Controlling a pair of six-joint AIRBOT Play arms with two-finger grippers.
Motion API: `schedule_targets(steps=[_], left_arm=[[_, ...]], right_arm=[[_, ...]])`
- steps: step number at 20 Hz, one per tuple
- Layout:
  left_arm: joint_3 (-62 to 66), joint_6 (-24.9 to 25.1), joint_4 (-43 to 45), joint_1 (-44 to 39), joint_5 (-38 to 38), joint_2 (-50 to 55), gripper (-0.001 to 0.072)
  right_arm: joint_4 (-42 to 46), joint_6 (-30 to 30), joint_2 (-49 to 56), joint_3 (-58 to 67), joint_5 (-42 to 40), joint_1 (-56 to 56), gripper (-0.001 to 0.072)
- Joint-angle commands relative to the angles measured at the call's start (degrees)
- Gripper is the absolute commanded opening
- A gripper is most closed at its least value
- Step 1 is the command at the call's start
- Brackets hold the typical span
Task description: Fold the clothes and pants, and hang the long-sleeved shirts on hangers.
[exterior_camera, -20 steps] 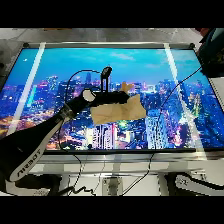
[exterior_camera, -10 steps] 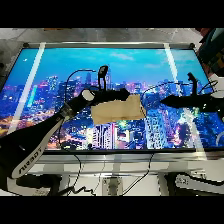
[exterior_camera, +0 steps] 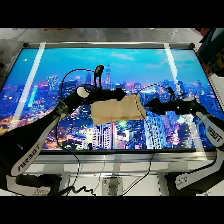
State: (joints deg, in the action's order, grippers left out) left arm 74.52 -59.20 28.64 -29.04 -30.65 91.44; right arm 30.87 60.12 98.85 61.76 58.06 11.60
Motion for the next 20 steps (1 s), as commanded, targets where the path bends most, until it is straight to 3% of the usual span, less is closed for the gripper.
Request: schedule_targets(steps=[1,9,11,13,14,17,20], left_arm=[[0.00,0.04,0.02,0.52,-0.57,0.04,0.0700],[0.00,0.04,0.04,1.77,-0.74,0.04,0.0700],[0.00,0.04,0.04,1.97,-0.94,0.04,0.0700],[0.00,0.04,2.51,2.21,-1.57,-0.02,0.0699],[0.00,0.04,6.51,2.36,-1.88,-0.28,0.0699],[0.00,0.00,22.32,3.76,-5.03,-3.69,0.0699],[0.00,0.00,31.15,6.56,-6.34,-10.78,0.0699]], right_arm=[[1.38,3.76,6.38,7.50,1.68,-5.81,0.0551],[4.57,5.01,9.68,13.60,2.40,-12.68,0.0536],[7.34,4.74,9.68,13.81,1.90,-14.16,0.0370],[11.78,3.58,9.68,14.73,1.18,-15.58,0.0065],[12.74,2.51,9.62,15.58,1.55,-15.80,0.0014],[12.92,2.16,7.28,18.84,2.25,-14.49,0.0014],[13.60,3.17,0.59,21.14,0.50,-9.86,0.0013]])
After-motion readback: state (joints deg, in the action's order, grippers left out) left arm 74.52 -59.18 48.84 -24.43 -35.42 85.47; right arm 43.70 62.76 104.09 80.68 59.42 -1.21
